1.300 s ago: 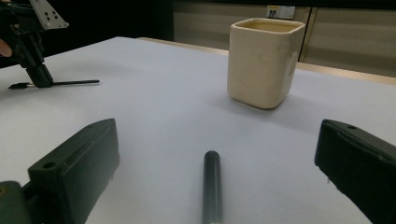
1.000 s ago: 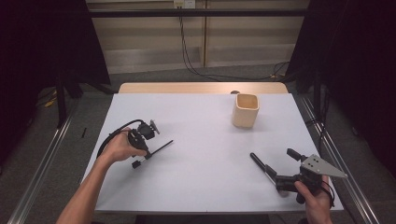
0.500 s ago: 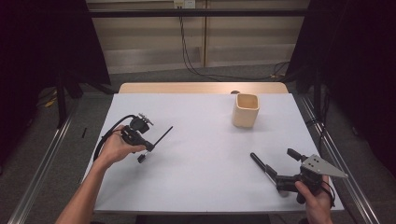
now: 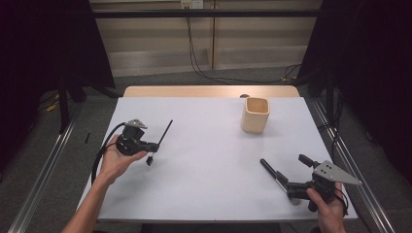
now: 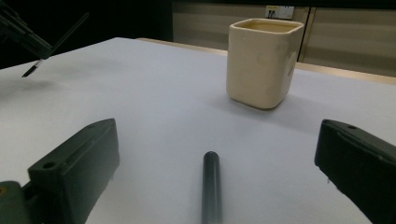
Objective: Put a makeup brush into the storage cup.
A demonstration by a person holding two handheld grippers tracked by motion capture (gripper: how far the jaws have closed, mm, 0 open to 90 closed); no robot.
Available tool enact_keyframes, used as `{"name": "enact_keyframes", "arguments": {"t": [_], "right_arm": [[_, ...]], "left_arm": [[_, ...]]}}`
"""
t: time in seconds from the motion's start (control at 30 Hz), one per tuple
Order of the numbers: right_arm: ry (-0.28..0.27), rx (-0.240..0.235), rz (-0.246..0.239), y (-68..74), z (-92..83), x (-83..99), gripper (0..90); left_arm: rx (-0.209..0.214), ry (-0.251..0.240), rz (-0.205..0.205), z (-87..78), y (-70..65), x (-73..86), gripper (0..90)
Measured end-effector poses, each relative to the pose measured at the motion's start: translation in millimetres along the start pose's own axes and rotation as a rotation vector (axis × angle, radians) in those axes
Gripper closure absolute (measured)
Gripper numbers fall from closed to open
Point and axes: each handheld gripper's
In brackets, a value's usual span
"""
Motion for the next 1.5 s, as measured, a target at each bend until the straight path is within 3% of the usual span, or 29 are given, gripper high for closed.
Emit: {"name": "enact_keyframes", "arguments": {"t": [0.13,0.3,0.57,0.7,0.93,1.0,1.5], "right_arm": [[-0.002,-0.001,-0.003,0.2,0.1,-0.1,0.0],[-0.006,0.003,0.005,-0.2,-0.3,0.0,0.0],[-0.013,0.003,0.012,-0.1,-0.2,-0.1,0.0],[-0.017,0.002,0.016,0.1,-0.3,-0.2,0.0],[-0.019,-0.004,0.007,-0.4,-1.6,-0.1,0.0],[-0.025,-0.007,0.014,0.7,-1.5,-0.5,0.0],[-0.027,-0.045,0.001,3.5,0.5,-1.9,0.0]], "left_arm": [[0.003,-0.077,-0.012,-5.3,-4.8,5.0,86.3],[0.009,-0.216,-0.011,-17.5,-9.5,12.0,86.2],[0.03,-0.325,-0.023,-26.5,-12.5,26.8,86.2],[0.036,-0.348,-0.01,-30.0,-15.4,30.2,86.2],[0.112,-0.405,0.001,-37.0,-28.1,38.4,86.2],[0.105,-0.399,0.014,-35.8,-31.7,39.3,86.2],[0.204,-0.369,0.119,-20.7,-66.4,27.0,86.2]]}}
Point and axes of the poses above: each handheld gripper's, and its own axes: z roughly forward along the jaws, x roughly out of its underside, y roughly to its left, and after that the axes turned 2 degrees about -z, right-handed
